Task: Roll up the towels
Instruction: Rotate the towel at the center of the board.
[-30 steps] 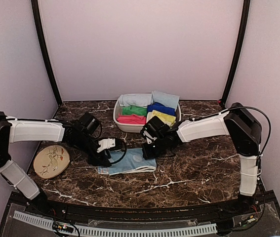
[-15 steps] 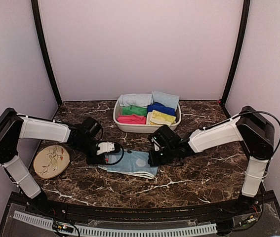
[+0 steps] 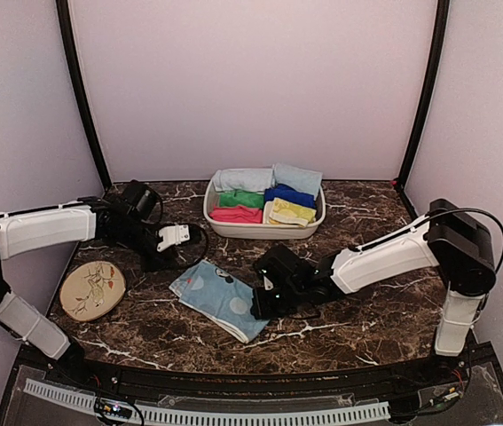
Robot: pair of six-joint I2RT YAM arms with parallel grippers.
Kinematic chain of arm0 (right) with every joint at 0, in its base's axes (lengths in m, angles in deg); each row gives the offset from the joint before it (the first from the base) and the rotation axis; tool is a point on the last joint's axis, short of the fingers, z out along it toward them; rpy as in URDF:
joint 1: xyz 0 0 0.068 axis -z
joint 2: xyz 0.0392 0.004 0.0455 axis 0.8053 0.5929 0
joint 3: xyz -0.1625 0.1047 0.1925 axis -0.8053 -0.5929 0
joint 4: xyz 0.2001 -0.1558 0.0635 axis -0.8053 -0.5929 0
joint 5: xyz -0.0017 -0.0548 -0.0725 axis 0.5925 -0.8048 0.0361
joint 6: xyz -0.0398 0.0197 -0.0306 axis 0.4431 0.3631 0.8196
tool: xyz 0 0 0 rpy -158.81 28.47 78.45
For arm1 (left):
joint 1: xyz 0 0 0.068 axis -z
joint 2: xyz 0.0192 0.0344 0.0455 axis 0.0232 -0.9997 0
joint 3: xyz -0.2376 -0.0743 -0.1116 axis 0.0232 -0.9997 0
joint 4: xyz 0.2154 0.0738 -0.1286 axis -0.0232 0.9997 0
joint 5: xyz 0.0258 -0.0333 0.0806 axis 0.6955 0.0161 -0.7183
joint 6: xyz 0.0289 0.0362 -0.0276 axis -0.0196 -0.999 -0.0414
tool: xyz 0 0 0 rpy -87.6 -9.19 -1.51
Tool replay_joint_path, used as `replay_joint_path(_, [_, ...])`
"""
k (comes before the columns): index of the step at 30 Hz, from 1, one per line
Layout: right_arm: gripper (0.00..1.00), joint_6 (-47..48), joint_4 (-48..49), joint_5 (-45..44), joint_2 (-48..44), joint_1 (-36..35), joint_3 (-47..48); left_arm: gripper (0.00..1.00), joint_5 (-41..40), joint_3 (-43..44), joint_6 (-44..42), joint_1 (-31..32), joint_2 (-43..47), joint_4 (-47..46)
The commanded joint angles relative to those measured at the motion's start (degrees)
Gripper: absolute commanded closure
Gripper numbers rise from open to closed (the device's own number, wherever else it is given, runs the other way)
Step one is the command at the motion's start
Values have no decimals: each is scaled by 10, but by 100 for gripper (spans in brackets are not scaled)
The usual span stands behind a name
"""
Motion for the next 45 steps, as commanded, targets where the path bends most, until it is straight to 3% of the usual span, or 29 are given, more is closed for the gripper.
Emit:
replay_joint_path(1, [100,-28,-9,11,24,-6,43,65,113,-37,25,41,32,31])
replay_joint_path(8, [100,-28,-12,40,48,-10,69,74,77,-35,63,52,-63,-17])
replay_joint_path(18, [100,58,-75,1,-57,15,1,80,-61,-32,55,44,-125,-66])
replay_joint_path(28, [100,103,-50,57,35,-6,11,79,-162,-6,31,17,-141,-112])
replay_joint_path(30, [100,99,-39,70,53,-22,25,75,-183,1,31,11,-148,-132])
replay_joint_path(34, [100,103,-35,90,74,-38,59,55,-208,21,35,-1,-139,-155])
replay_joint_path(39, [100,175,-54,19,-7,-26,35,19,-117,27,36,-28,-55,-108])
replay_joint_path(42, [95,244,-68,-9,-42,-9,29,17,-17,17,26,-25,-2,-40])
replay_joint_path(45, [96,269,-81,5,-41,26,46,23,41,-8,32,28,30,4])
